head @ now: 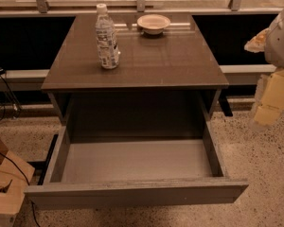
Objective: Close top drawer
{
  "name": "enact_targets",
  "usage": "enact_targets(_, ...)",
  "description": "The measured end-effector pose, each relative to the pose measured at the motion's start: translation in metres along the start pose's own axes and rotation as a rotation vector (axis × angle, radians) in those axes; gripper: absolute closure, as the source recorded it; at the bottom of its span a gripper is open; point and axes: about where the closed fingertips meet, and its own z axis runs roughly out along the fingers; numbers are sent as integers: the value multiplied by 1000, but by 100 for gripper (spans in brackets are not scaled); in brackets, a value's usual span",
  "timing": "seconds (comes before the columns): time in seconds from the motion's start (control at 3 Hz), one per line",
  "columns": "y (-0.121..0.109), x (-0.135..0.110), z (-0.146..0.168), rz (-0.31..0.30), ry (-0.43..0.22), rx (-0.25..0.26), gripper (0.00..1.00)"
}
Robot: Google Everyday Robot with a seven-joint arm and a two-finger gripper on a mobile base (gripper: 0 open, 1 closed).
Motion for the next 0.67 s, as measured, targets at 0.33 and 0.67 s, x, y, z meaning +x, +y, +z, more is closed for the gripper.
enact_targets(0.33,0,0,0,0,0,1,0)
enact_targets(0.67,0,-1,-3,-2,-4,11,19)
